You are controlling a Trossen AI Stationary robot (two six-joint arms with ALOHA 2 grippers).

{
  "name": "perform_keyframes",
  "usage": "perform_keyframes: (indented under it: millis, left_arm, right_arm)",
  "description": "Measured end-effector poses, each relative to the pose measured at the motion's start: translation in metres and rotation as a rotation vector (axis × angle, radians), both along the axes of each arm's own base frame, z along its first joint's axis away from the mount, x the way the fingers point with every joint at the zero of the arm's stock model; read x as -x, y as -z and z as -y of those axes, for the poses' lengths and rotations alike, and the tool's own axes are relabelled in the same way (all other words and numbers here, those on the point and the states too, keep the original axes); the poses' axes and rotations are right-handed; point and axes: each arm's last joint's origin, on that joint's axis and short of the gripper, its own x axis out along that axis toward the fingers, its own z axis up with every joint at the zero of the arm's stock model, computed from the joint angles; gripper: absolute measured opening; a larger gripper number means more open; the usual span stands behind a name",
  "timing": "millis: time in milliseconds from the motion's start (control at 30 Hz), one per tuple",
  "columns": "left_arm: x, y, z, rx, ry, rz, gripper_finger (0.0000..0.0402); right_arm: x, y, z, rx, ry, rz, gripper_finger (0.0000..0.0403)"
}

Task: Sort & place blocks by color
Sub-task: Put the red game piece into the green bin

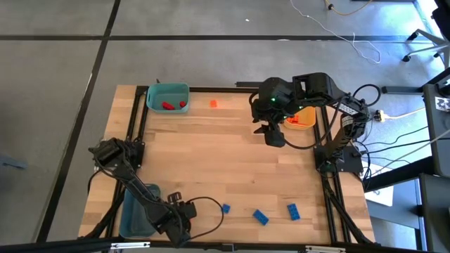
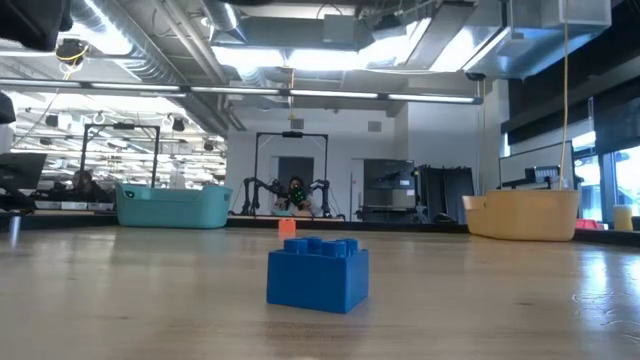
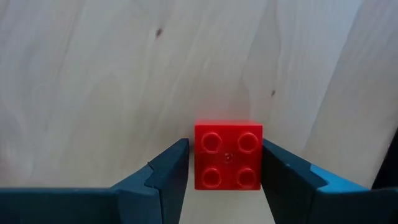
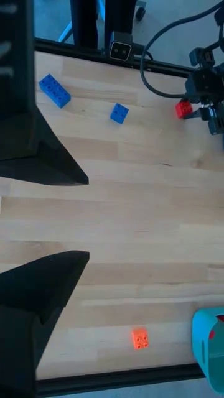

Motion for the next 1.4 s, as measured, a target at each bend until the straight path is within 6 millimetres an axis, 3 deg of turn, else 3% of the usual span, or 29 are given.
perform_keyframes:
  millis: [867, 1033, 1133, 1400]
  left_arm:
    - [-0.012, 0.014, -0.006, -0.012, -0.042, -0.002, 0.0176]
    - [-0.012, 0.014, -0.007, -0.008, -0.057, -0.003, 0.0152]
    - [-0.013, 0.014, -0.007, -0.007, -0.059, -0.003, 0.0132]
    - [-0.009, 0.000, -0.016, -0.018, -0.100, -0.010, 0.0132]
  right_arm:
    - [0.000, 0.000, 0.000, 0.003, -0.005, 0.000, 0.0181]
    - [0.000, 0.000, 0.000, 0.003, -0.005, 0.000, 0.0181]
    - [0.000, 0.000, 0.000, 0.003, -0.005, 0.000, 0.0181]
    - [0.000, 0.000, 0.000, 0.002, -0.004, 0.000, 0.0181]
